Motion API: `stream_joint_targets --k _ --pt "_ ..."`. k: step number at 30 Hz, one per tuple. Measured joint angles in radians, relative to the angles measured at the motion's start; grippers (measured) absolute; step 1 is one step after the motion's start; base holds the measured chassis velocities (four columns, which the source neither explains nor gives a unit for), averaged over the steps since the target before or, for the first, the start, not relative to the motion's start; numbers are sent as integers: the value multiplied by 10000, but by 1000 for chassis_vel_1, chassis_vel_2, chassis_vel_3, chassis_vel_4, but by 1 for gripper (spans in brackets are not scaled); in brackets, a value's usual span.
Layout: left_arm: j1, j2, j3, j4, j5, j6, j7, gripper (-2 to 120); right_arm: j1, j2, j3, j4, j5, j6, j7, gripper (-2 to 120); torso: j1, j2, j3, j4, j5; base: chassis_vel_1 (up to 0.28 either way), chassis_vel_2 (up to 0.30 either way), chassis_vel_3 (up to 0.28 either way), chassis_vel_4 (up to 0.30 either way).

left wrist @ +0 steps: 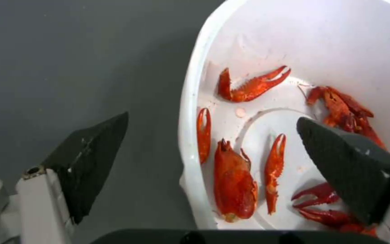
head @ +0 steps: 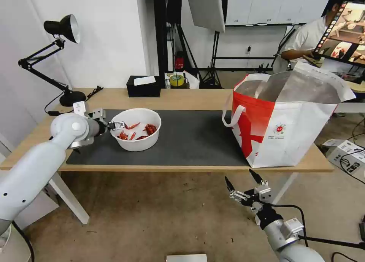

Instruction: Pick up the trash from the table and place it into the takeout bag.

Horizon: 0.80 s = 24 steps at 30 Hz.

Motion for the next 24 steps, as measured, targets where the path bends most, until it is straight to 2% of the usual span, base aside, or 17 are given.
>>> stream_joint_targets --k 9,14,15,17,18,21,22,24 --pt "50 -32 93 7 2 -15 -40 99 0 0 0 0 0 0 0 100 0 0 0 0 1 0 0 0 0" --pt "173 10 121 -103 335 -33 -47 80 0 -1 0 -1 0 0 0 100 -1 1 -1 1 2 0 0 0 0" --pt "173 10 121 -103 335 -33 -47 80 0 -1 0 -1 0 0 0 100 -1 1 -1 1 2 0 0 0 0" --pt "203 -4 94 -118 349 -34 -93 69 0 0 0 0 0 0 0 100 -1 1 -1 1 1 0 0 0 0" --pt "203 -4 94 -118 349 -34 -93 69 0 0 0 0 0 0 0 100 -1 1 -1 1 1 0 0 0 0" --pt "238 9 50 -193 343 -34 -158 54 0 0 0 0 0 0 0 100 -1 1 -1 0 -1 0 0 0 0" --pt "238 9 50 -193 343 -34 -158 54 0 0 0 0 0 0 0 100 -1 1 -1 0 -1 0 0 0 0" --pt "278 38 -14 -275 265 -29 -159 46 0 0 0 0 0 0 0 100 0 0 0 0 -3 0 0 0 0"
